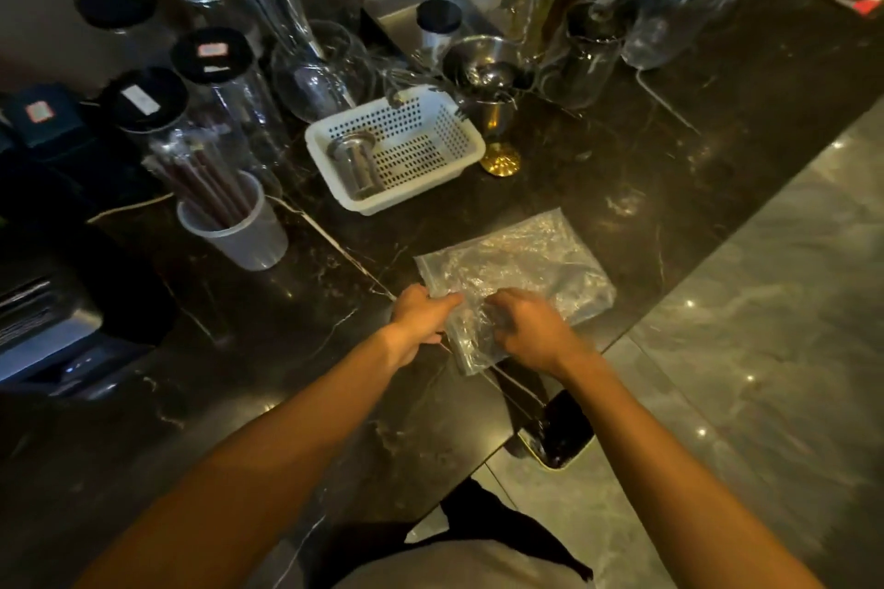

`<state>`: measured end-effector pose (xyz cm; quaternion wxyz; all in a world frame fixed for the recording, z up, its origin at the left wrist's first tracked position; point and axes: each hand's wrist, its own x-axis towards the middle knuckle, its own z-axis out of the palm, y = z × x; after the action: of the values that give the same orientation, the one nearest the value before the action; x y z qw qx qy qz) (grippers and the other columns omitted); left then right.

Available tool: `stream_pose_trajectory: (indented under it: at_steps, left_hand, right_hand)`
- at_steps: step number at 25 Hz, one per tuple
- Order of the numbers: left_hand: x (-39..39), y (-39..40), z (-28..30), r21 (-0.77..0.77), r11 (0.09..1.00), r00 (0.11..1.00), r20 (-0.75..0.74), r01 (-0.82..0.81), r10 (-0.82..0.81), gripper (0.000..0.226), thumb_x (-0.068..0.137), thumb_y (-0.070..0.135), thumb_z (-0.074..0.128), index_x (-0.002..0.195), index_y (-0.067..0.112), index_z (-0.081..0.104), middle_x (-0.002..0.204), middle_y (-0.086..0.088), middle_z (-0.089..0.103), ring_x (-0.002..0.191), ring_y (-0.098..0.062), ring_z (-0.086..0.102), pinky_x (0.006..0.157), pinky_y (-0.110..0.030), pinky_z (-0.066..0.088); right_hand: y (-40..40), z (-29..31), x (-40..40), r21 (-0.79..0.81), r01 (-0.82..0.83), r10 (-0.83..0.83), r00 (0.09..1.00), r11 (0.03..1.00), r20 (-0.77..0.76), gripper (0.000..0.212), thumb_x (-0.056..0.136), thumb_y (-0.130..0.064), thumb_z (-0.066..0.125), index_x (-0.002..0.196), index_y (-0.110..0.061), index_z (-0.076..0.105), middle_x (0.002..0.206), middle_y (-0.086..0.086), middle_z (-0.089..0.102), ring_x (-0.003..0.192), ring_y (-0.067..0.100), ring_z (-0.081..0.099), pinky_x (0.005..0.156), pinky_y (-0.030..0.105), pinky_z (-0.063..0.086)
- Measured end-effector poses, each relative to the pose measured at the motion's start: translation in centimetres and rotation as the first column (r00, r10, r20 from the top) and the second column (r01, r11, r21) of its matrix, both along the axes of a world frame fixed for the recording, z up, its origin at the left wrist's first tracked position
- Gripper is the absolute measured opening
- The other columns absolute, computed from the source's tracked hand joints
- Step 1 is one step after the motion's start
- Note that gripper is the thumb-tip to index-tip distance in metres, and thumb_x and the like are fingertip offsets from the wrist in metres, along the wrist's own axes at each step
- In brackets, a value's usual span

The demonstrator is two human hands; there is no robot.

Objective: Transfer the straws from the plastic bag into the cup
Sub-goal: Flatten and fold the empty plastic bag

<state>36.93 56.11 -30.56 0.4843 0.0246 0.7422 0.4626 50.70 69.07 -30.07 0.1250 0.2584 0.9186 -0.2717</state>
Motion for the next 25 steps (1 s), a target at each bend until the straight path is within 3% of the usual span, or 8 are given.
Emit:
stream_pose_trajectory:
  at_steps: [5,9,12,15,17,19,22,25]
  left_hand:
    - [0.8,1.3,-0.9,-0.035,0.999,0.999,0.044,-0.016,0.017,0.016,0.098,0.026,0.071,0.098,0.014,0.061,0.09,-0.005,0.069,0.075,-0.015,0.064,0.064,-0.024,0.049]
    - [0.9,1.5,-1.1,-0.061,0.998,0.999,-0.038,0.024,-0.026,0.014,0.097,0.024,0.071,0.091,0.012,0.067,0.084,-0.004,0.065,0.073,-0.013,0.058,0.061,-0.024,0.046]
    - [0.1,1.4,0.0,0.018,1.0,0.999,-0.049,-0.02,0.021,0.013,0.097,0.02,0.071,0.093,0.008,0.068,0.084,-0.008,0.069,0.076,-0.016,0.064,0.069,-0.028,0.057]
    - [-1.2,0.4,1.7,0.132,0.986,0.994,0.062,-0.103,0.095,0.013,0.099,0.018,0.07,0.091,0.007,0.07,0.088,-0.015,0.077,0.074,-0.018,0.077,0.064,-0.026,0.064]
    - [-2.1,-0.6,2.8,0.188,0.967,0.984,0.089,-0.171,0.156,0.012,0.099,0.017,0.07,0.092,0.008,0.071,0.09,-0.016,0.08,0.073,-0.018,0.08,0.062,-0.025,0.063]
    - [-3.0,-1.8,3.9,0.245,0.929,0.96,0.116,-0.277,0.255,0.013,0.1,0.017,0.068,0.092,0.007,0.069,0.08,-0.011,0.081,0.069,-0.018,0.08,0.059,-0.024,0.062]
    - [-4.4,-3.9,5.6,0.304,0.873,0.924,0.116,-0.382,0.363,0.012,0.1,0.017,0.067,0.097,0.006,0.067,0.074,-0.009,0.081,0.066,-0.018,0.08,0.058,-0.025,0.062]
    - [-5.8,-6.6,6.8,0.335,0.837,0.896,0.058,-0.434,0.441,0.037,0.094,0.019,0.074,0.126,0.007,0.058,0.086,-0.012,0.08,0.074,-0.02,0.08,0.061,-0.027,0.063]
  right_hand:
    - [-0.4,-2.5,2.2,-0.023,-0.067,0.068,0.996,0.998,0.055,0.077,0.085,-0.037,0.076,0.153,-0.02,0.045,0.153,0.004,0.046,0.144,0.026,0.04,0.124,0.053,0.025]
    - [-0.3,-3.4,3.0,0.025,-0.181,0.175,0.973,0.983,0.152,0.107,0.084,-0.057,0.076,0.166,-0.022,0.016,0.174,0.004,0.013,0.161,0.028,0.008,0.127,0.054,0.002]
    - [-0.6,-2.9,2.6,0.082,-0.198,0.188,0.976,0.977,0.113,0.117,0.08,-0.064,0.076,0.166,-0.022,0.009,0.171,0.007,0.014,0.16,0.031,0.011,0.128,0.055,0.002]
    - [-1.5,-1.2,1.7,0.013,-0.218,0.217,0.974,0.976,0.062,0.129,0.075,-0.074,0.074,0.167,-0.023,-0.002,0.174,0.008,0.007,0.16,0.03,0.007,0.128,0.05,0.001]
    - [-2.7,0.2,0.8,0.045,-0.207,0.209,0.976,0.977,-0.062,0.12,0.079,-0.076,0.068,0.167,-0.021,0.008,0.17,0.009,0.021,0.154,0.028,0.022,0.127,0.045,0.009]
    - [-3.8,1.5,-0.2,0.162,-0.182,0.218,0.944,0.97,-0.246,0.088,0.09,-0.063,0.063,0.158,-0.015,0.037,0.152,0.011,0.052,0.138,0.028,0.049,0.123,0.046,0.025]
    - [-5.8,3.5,-1.8,0.29,-0.085,0.233,0.817,0.953,-0.528,0.026,0.1,-0.029,0.063,0.114,-0.009,0.073,0.099,0.011,0.075,0.09,0.029,0.071,0.086,0.048,0.059]
    - [-6.8,5.9,-3.6,0.168,-0.039,0.13,0.806,0.985,-0.577,0.031,0.102,-0.03,0.055,0.096,-0.007,0.075,0.082,0.008,0.073,0.072,0.024,0.069,0.067,0.048,0.058]
